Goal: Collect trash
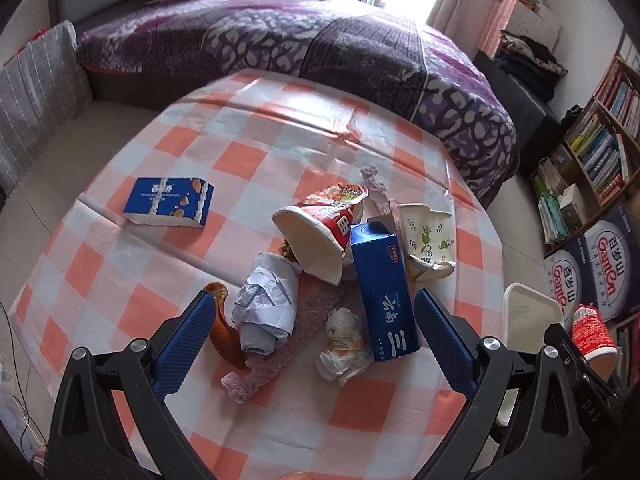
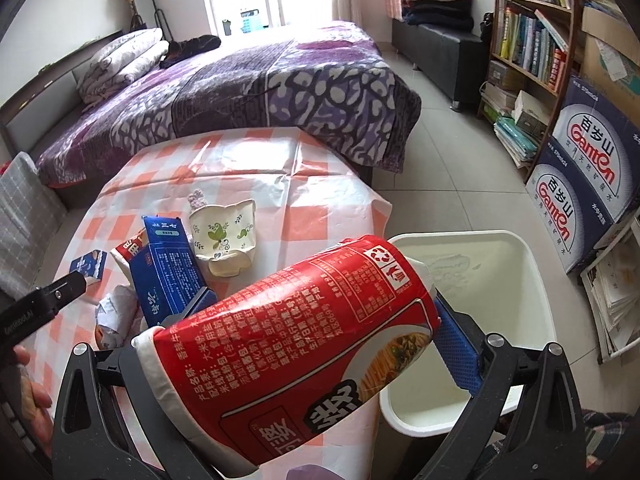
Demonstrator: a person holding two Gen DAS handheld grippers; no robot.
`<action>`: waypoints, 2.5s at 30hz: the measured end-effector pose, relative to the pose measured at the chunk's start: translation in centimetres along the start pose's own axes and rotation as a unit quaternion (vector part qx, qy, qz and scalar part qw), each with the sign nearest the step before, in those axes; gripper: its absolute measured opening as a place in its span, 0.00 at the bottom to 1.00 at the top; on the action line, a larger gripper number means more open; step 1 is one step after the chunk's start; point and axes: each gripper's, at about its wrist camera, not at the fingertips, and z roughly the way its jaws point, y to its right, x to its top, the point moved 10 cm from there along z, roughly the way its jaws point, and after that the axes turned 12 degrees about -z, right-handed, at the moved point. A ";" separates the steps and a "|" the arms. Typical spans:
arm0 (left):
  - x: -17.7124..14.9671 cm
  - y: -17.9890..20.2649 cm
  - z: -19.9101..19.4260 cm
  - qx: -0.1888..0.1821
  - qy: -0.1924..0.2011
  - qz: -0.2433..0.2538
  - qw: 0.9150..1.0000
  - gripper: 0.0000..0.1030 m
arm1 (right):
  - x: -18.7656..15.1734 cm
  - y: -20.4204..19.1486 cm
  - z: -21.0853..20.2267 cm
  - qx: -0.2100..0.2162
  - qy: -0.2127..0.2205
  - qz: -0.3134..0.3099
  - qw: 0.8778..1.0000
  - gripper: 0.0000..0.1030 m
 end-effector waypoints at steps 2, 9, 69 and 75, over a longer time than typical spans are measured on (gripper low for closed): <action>0.5 -1.1 0.8 0.002 -0.034 -0.011 0.999 0.93 | 0.1 -0.2 0.7 0.012 -0.017 -0.006 1.000 0.93; 0.7 -3.7 4.3 -0.001 -0.112 -0.058 0.992 0.92 | 0.8 -1.8 3.5 0.051 -0.046 -0.015 0.997 0.93; 3.7 -5.1 3.0 -0.063 -0.085 -0.089 0.990 0.49 | -0.2 -16.5 3.5 0.178 -0.063 -0.174 0.967 0.88; 3.5 -4.9 3.1 -0.062 -0.086 -0.089 0.990 0.49 | -1.5 -15.7 3.0 0.161 -0.067 -0.182 0.968 0.88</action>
